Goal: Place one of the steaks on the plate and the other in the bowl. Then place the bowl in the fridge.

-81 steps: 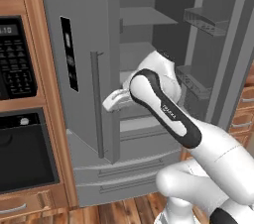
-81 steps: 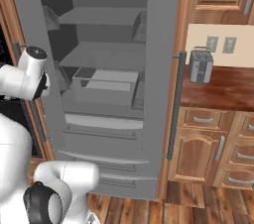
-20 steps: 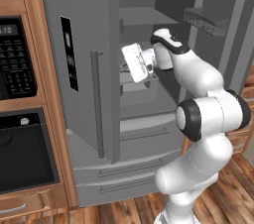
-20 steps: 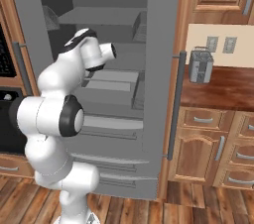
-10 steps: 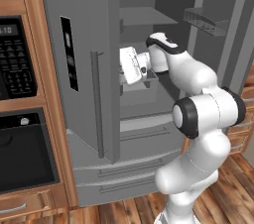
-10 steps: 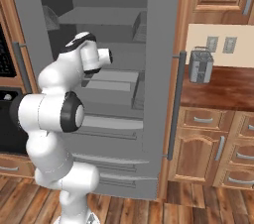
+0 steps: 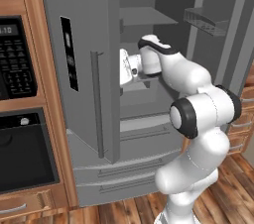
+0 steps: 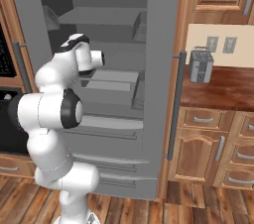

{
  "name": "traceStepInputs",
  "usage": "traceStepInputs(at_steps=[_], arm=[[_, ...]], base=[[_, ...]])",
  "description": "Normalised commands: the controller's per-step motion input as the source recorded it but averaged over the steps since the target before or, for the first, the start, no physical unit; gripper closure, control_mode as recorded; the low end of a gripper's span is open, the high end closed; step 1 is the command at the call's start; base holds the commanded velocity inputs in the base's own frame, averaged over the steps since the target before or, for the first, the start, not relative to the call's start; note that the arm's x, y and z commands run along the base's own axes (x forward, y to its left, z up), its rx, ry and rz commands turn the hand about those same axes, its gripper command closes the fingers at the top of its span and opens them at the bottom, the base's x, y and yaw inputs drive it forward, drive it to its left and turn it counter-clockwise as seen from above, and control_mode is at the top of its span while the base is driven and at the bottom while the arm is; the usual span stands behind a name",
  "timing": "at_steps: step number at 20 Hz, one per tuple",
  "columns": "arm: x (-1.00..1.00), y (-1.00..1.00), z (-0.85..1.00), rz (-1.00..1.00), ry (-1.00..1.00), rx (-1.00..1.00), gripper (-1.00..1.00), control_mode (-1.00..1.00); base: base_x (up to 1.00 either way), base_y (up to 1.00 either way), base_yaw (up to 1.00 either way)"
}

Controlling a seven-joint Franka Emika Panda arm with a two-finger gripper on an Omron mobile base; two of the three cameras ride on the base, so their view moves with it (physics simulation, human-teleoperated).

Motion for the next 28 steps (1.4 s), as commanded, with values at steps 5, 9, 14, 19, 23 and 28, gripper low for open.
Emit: traceStepInputs(at_steps=[5, 9, 14, 19, 23, 28], arm=[[-0.69, 0.42, 0.06, 0.16, 0.13, 0.03, 1.0, -1.0], [-0.9, 0.64, 0.14, 0.28, 0.15, 0.0, 1.0, -1.0], [-0.66, 0.87, 0.17, 0.25, 0.18, 0.0, 1.0, -1.0], [-0.62, 1.0, 0.33, 0.27, 0.22, 0.0, 1.0, -1.0], [-0.77, 0.63, 0.3, 0.14, 0.07, 0.0, 1.0, -1.0], [-0.92, -0.16, 0.16, -0.33, -0.11, 0.03, 1.0, -1.0]], base=[[0.0, 0.0, 0.0], [0.0, 0.0, 0.0], [0.0, 0.0, 0.0], [0.0, 0.0, 0.0], [0.0, 0.0, 0.0], [0.0, 0.0, 0.0]])
